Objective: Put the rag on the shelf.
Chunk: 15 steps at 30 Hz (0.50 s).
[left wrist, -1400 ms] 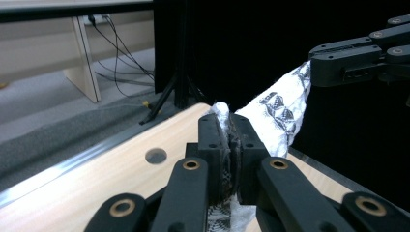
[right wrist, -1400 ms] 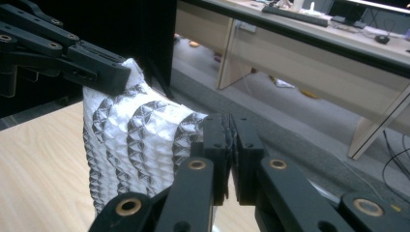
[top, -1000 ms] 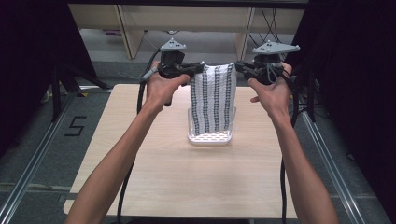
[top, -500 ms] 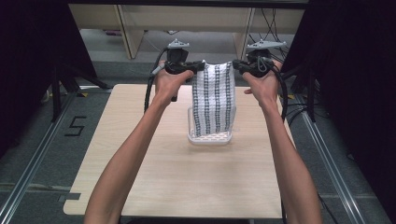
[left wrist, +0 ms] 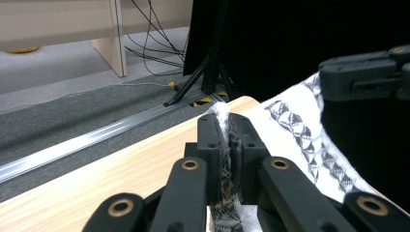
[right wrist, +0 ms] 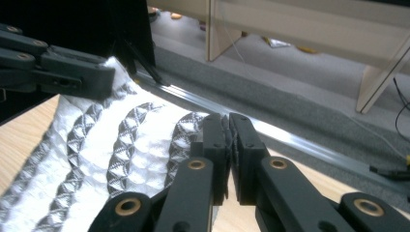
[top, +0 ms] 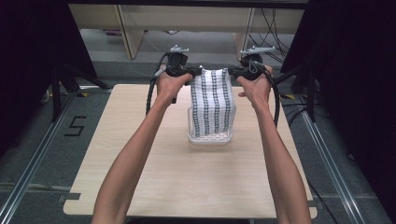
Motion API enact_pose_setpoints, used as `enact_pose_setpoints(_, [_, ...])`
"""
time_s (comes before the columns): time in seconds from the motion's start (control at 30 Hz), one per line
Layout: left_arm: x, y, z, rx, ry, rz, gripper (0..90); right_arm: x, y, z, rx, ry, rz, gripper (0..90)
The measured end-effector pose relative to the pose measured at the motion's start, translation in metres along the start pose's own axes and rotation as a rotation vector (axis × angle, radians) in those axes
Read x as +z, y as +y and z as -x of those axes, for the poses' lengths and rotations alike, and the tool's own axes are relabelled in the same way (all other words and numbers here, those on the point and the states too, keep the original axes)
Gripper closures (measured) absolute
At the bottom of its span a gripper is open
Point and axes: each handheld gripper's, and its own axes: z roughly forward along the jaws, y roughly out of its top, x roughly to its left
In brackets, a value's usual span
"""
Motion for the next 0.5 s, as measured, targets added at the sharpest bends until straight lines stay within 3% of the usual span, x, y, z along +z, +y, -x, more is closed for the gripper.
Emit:
enact_pose_setpoints(0.27, [0.015,-0.011,-0.006,-0.022,0.005,-0.041,83.1,0.014,-0.013,0.009,0.019,-0.005,-0.042,86.8])
enact_pose_setpoints(0.43, [0.021,-0.021,-0.011,-0.037,0.012,-0.069,82.5,0.023,-0.02,0.01,0.041,0.019,-0.056,86.2])
enact_pose_setpoints(0.5, [0.021,-0.024,-0.014,-0.03,0.016,-0.094,82.0,0.026,-0.022,0.01,0.014,0.012,-0.073,85.8])
